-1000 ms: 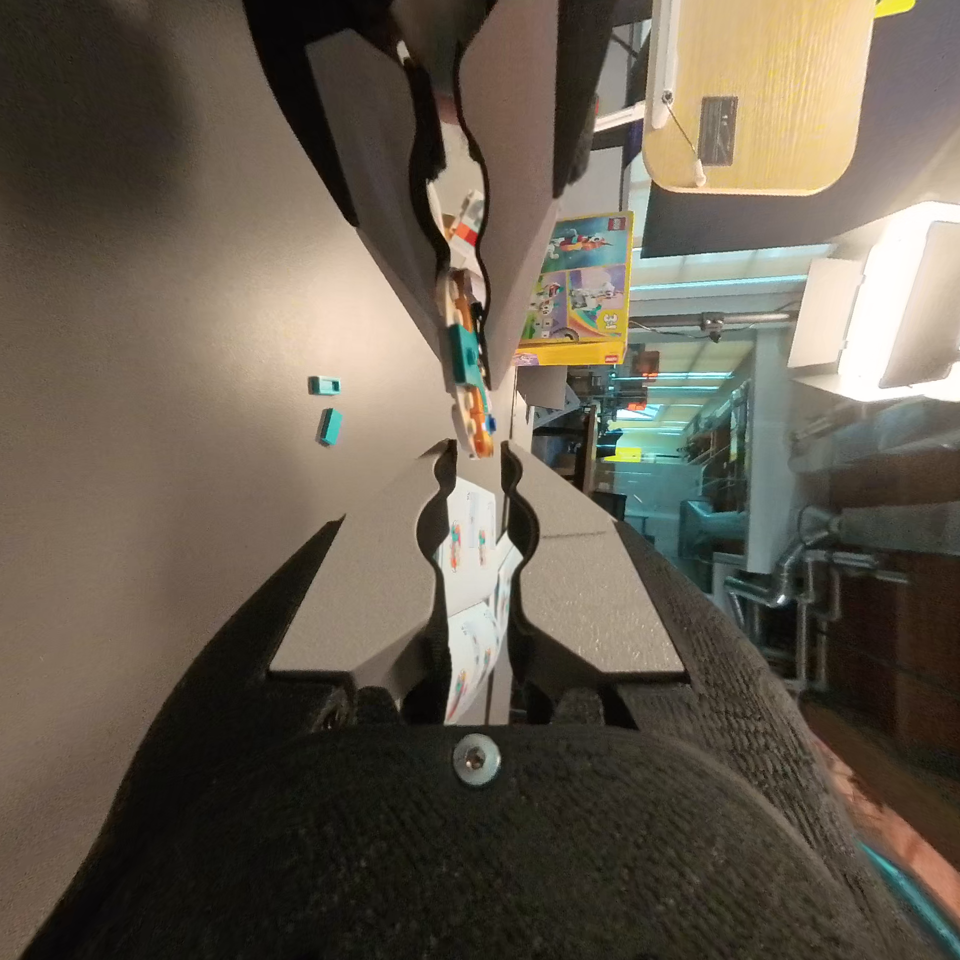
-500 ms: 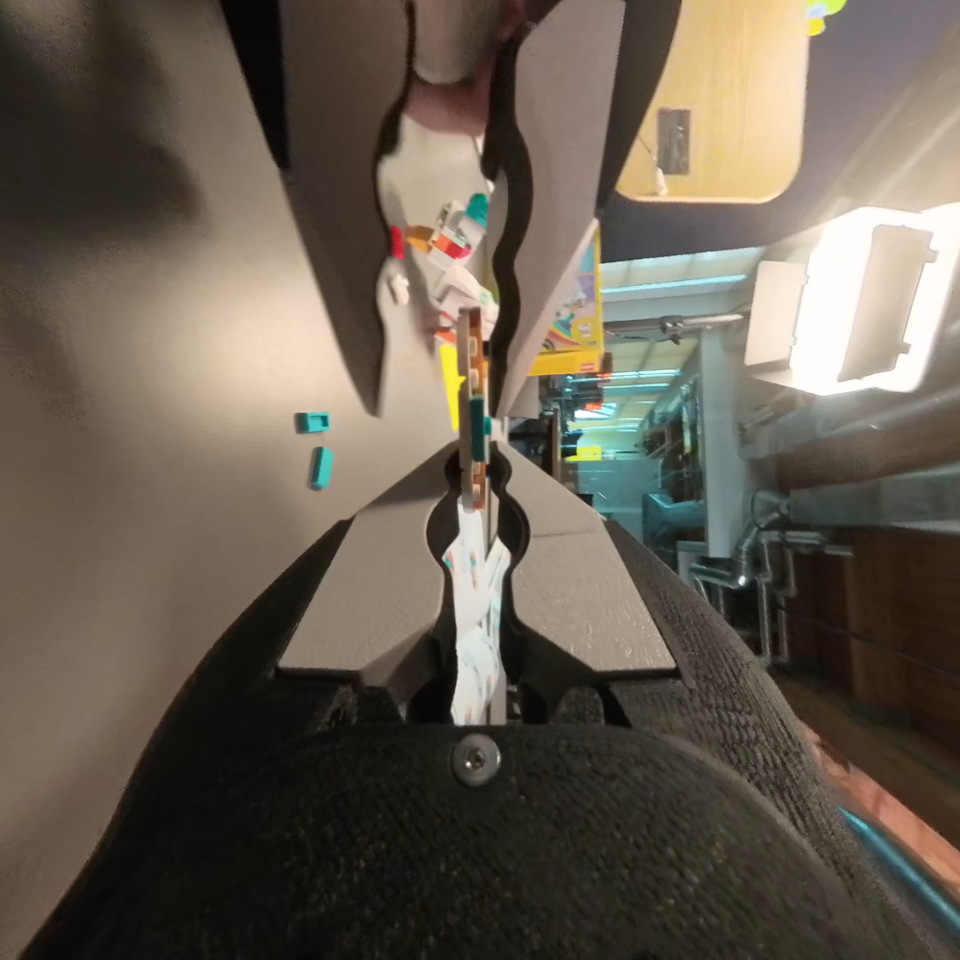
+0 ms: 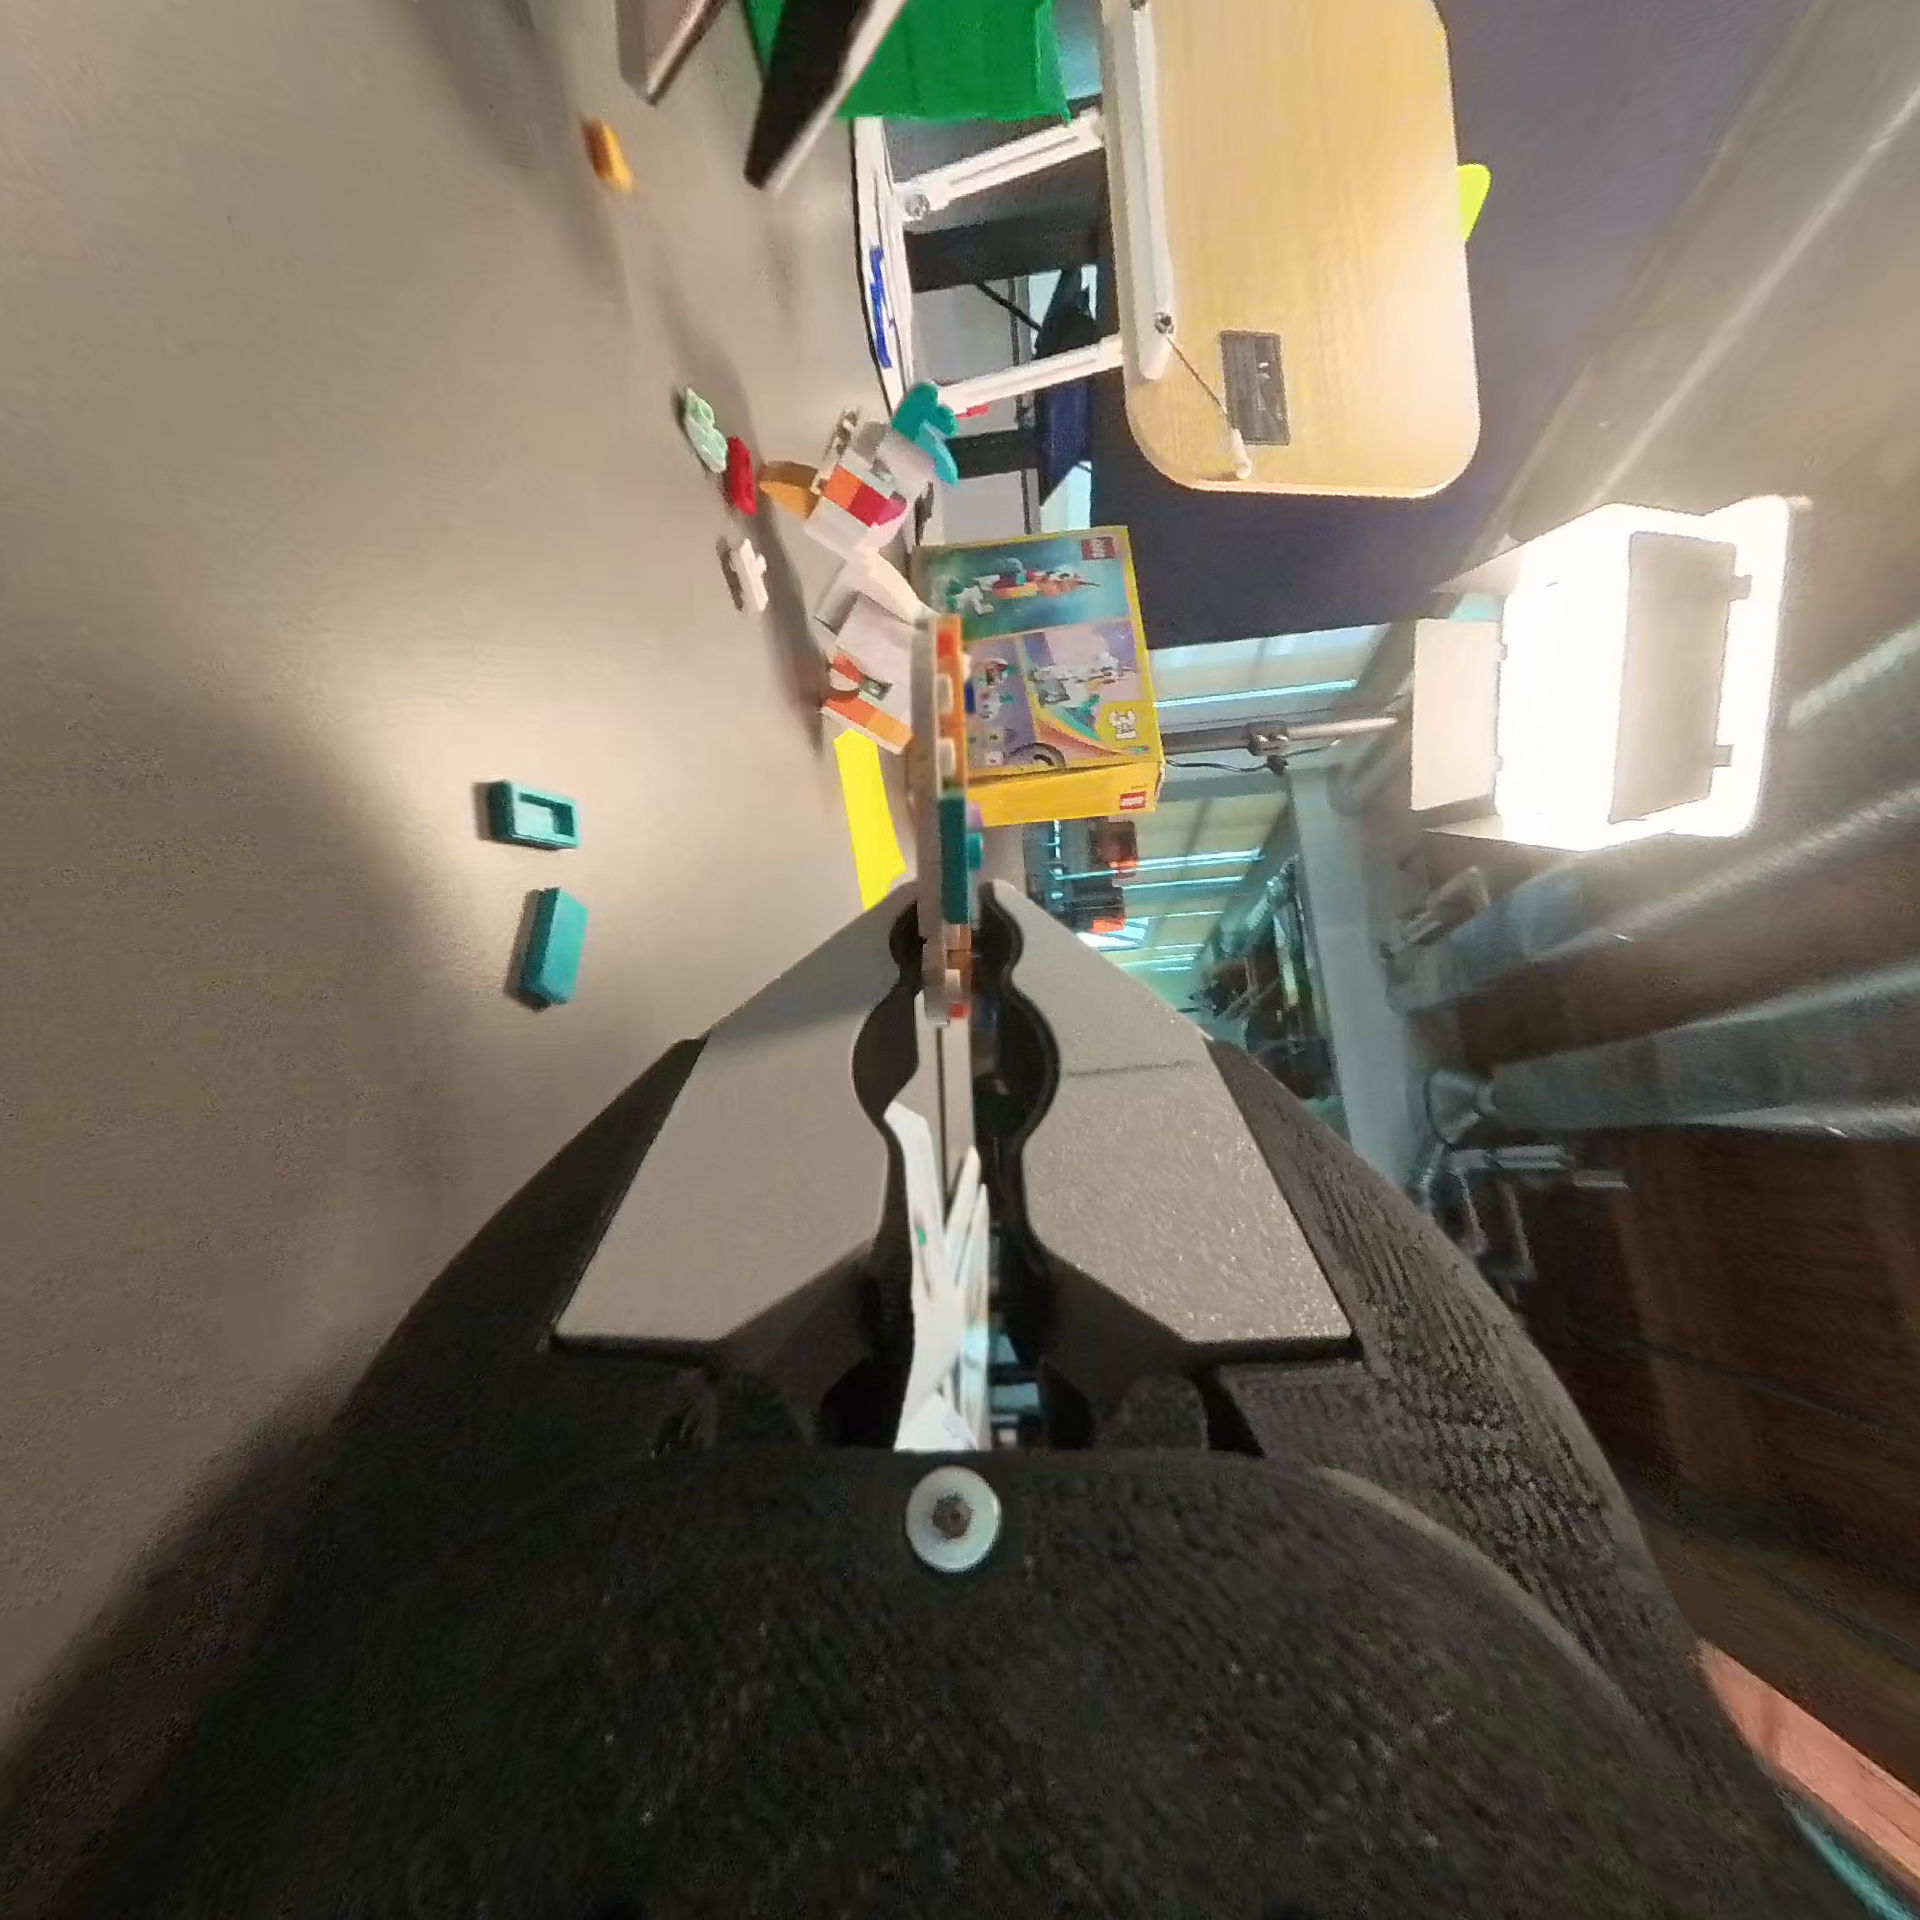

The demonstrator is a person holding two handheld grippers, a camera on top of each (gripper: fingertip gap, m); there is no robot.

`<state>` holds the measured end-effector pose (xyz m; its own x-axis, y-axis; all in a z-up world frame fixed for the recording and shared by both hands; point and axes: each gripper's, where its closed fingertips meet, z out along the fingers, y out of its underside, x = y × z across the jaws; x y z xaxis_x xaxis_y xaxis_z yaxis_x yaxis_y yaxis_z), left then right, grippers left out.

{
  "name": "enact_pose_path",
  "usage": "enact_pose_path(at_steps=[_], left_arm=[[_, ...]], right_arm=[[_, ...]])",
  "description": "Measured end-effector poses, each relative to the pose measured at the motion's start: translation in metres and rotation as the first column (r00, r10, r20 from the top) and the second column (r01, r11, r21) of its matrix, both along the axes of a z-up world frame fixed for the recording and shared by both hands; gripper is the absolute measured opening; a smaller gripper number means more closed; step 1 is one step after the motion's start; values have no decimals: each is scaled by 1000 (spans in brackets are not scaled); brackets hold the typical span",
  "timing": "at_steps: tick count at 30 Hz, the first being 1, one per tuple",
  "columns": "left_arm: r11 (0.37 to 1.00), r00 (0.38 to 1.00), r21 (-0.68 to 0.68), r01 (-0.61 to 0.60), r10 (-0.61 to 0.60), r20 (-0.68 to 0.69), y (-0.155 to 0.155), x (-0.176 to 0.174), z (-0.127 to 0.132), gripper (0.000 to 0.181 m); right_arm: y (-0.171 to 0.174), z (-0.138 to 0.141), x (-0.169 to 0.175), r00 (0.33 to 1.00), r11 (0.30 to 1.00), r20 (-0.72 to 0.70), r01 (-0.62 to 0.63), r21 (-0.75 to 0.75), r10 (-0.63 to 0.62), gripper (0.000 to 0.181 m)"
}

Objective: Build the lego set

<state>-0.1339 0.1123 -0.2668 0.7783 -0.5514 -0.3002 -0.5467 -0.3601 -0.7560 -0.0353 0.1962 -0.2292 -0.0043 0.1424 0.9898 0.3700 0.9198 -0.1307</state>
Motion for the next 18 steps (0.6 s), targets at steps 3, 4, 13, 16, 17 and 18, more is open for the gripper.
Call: enact_pose_path(at_steps=[3,4,13,16,17,18], left_arm=[[995,998,-86,-58,59,5,-4,-12,-11,24],[991,997,-115,-69,71,17,-5,-15,-14,22],[978,987,-178,-109,128,101,-4,-10,-20,13],[979,985,-162,-127,143,93,-2,-9,-20,9],[980,986,-153,-130,144,85,-1,-9,-20,8],[980,986,-148,-133,146,81,-1,-9,-20,8]], right_arm=[[-4,1,0,1000,1000,-6,-13,-12,13,6],[-5,3,1,1000,1000,-13,-18,-5,18,6],[-13,9,1,999,999,-31,-33,27,34,6],[-16,9,1,999,999,-32,-38,32,39,6],[-16,9,1,999,999,-31,-38,32,39,6],[-16,9,1,999,999,-31,-38,32,39,6]])
